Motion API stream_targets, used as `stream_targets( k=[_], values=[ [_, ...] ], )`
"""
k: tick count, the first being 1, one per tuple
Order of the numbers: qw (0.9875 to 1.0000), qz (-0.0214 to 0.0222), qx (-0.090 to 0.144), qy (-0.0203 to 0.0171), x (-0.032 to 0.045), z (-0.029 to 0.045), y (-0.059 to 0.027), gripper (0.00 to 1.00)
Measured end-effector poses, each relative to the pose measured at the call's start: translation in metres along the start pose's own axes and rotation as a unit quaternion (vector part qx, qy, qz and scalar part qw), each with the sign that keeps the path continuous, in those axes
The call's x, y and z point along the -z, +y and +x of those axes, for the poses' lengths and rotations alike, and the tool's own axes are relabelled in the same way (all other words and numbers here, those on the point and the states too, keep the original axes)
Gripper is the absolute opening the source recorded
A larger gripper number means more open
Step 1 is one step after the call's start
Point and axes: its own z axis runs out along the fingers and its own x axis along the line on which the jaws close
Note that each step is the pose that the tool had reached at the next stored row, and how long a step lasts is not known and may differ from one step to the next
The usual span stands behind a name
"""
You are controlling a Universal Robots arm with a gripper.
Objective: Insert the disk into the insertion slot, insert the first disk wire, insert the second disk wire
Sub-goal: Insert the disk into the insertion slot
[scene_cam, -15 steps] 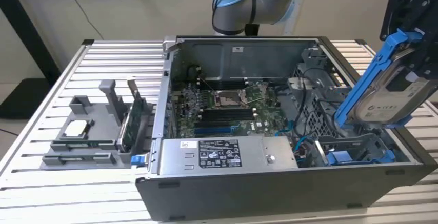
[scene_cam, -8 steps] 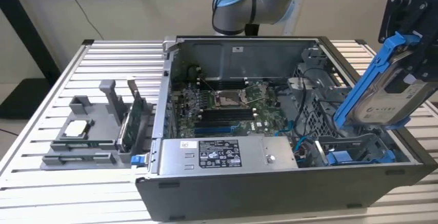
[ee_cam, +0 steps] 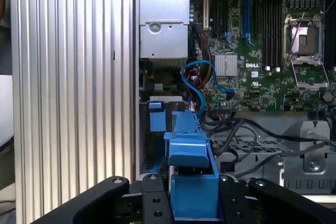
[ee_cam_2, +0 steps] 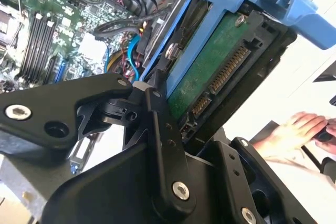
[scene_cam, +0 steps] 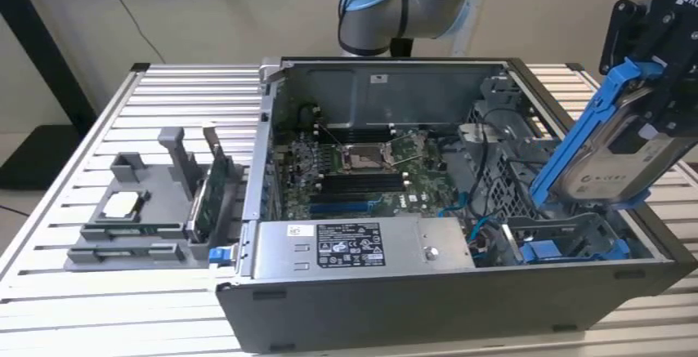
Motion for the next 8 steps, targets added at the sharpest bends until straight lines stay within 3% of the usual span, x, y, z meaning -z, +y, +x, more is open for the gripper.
stream_targets(
  k=[8],
  values=[
    [1.0, 0.0, 0.0, 0.0, -0.0075, 0.0, 0.0006, 0.33]
  ],
)
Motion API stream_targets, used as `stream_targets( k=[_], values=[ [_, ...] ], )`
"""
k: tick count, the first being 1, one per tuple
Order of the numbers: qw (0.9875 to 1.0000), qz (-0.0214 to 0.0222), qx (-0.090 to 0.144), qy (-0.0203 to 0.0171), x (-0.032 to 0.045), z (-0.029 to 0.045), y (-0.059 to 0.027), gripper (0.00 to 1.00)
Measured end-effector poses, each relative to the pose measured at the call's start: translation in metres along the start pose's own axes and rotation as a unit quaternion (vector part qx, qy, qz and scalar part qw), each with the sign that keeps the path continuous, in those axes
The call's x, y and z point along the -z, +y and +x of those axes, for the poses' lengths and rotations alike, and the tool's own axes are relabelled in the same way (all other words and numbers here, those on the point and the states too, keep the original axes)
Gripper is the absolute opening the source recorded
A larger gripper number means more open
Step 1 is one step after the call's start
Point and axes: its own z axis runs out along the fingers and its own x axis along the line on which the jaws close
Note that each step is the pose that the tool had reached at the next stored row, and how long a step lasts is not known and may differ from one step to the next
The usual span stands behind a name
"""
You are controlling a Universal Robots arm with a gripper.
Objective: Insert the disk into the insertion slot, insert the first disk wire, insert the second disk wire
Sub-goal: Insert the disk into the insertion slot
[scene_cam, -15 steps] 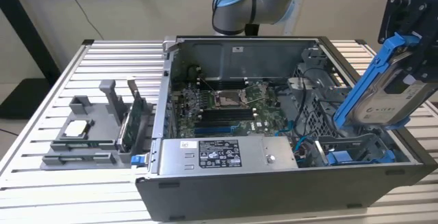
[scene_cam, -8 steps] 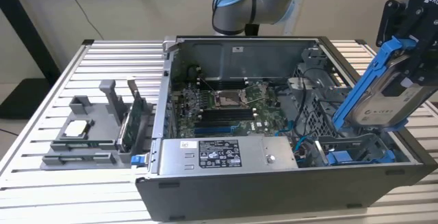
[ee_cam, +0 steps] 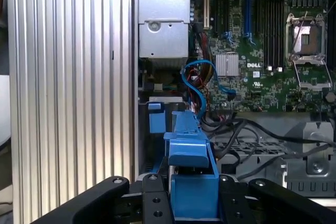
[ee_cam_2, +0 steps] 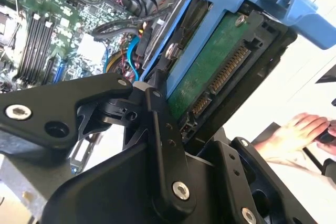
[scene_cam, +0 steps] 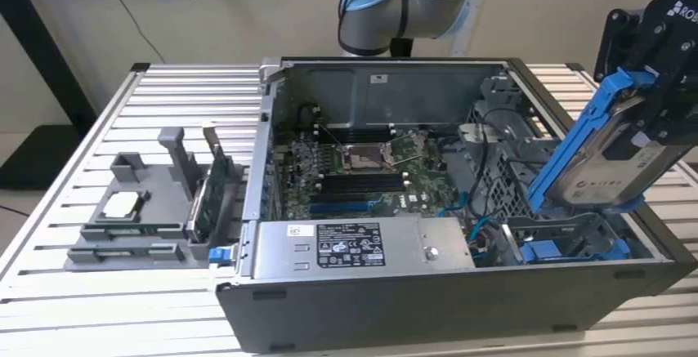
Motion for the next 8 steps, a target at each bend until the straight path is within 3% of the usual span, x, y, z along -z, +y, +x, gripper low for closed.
stream_targets(
  k=[8],
  values=[
    [1.0, 0.0, 0.0, 0.0001, -0.0029, 0.0, 0.0002, 0.33]
  ],
)
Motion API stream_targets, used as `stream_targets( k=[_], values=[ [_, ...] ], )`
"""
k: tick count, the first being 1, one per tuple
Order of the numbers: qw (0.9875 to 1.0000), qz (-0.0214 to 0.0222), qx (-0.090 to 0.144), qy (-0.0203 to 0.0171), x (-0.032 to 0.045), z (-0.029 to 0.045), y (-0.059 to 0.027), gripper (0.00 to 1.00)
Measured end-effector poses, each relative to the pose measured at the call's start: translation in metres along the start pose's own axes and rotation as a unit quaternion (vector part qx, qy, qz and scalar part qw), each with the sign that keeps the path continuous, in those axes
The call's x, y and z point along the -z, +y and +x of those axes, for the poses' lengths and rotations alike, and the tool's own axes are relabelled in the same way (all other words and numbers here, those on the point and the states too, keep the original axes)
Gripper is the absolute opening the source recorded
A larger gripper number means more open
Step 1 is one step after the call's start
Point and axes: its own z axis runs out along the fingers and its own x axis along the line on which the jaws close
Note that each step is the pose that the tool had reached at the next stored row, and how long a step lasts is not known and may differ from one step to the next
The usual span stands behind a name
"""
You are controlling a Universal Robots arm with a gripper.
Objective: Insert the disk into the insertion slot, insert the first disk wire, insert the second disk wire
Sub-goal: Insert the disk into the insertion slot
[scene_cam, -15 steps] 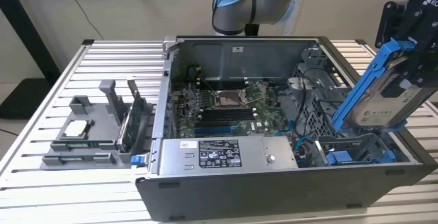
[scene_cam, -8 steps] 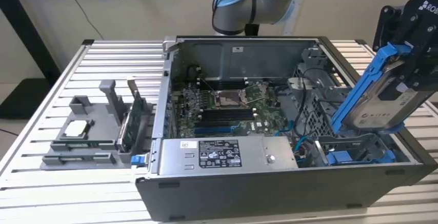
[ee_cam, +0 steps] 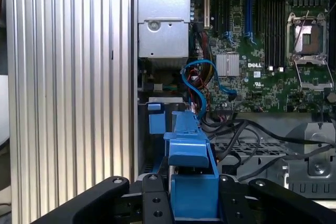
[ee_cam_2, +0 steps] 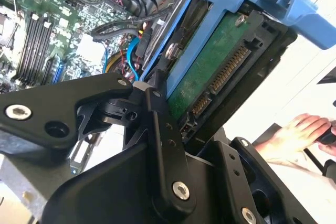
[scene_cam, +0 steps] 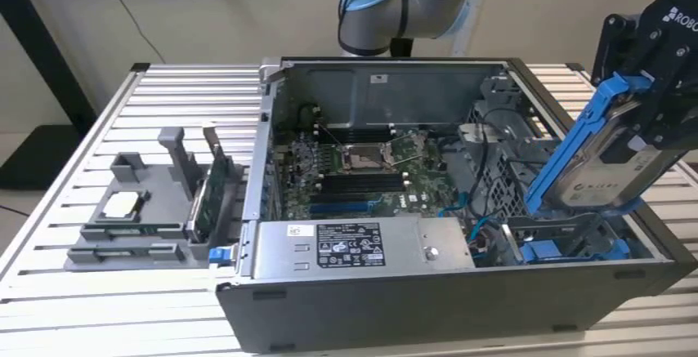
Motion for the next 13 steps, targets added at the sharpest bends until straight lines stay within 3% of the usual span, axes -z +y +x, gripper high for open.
stream_targets(
  k=[6, 13],
  values=[
    [1.0, 0.0, 0.0, -0.0001, -0.0013, 0.0, 0.0, 0.33],
    [1.0, 0.0, 0.0, -0.0001, -0.009, 0.0, -0.0002, 0.33]
  ],
)
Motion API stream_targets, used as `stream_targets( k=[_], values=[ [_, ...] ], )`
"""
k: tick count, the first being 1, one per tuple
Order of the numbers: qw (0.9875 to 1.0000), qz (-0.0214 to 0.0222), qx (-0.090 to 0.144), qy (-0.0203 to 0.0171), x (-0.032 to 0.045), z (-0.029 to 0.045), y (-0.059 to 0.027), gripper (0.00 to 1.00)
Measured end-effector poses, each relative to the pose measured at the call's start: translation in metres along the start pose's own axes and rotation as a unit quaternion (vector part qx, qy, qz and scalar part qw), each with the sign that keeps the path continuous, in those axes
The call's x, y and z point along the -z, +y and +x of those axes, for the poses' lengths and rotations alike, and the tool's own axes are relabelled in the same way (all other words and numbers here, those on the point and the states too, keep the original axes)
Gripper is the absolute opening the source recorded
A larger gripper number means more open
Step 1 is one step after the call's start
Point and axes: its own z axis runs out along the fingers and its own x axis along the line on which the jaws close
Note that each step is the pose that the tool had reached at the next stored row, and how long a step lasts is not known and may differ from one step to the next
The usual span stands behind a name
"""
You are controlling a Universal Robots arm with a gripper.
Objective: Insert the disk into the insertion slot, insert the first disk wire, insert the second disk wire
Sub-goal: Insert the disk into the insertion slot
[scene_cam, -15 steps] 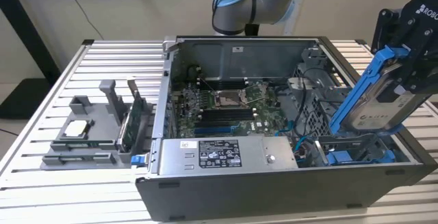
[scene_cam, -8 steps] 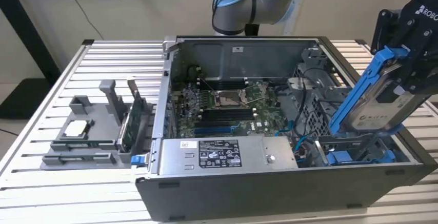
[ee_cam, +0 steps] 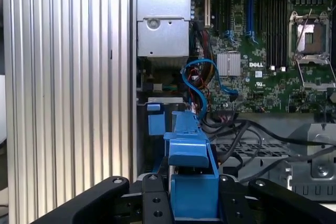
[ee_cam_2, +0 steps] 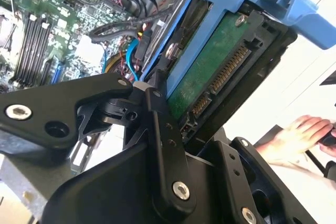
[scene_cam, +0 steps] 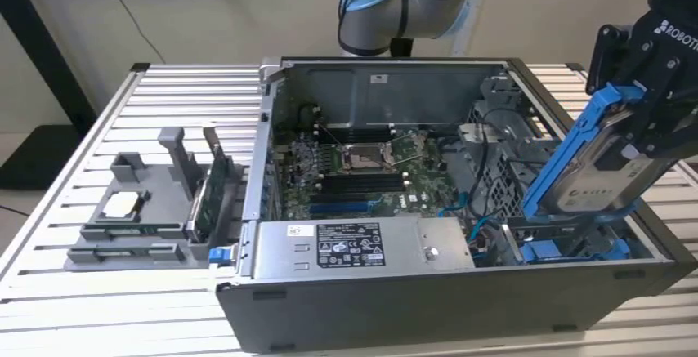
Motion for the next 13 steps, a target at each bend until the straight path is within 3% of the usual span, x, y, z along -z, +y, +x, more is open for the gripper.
stream_targets(
  k=[13],
  values=[
    [1.0, 0.0, 0.0, 0.0, -0.0144, 0.0065, 0.0004, 0.33]
  ],
)
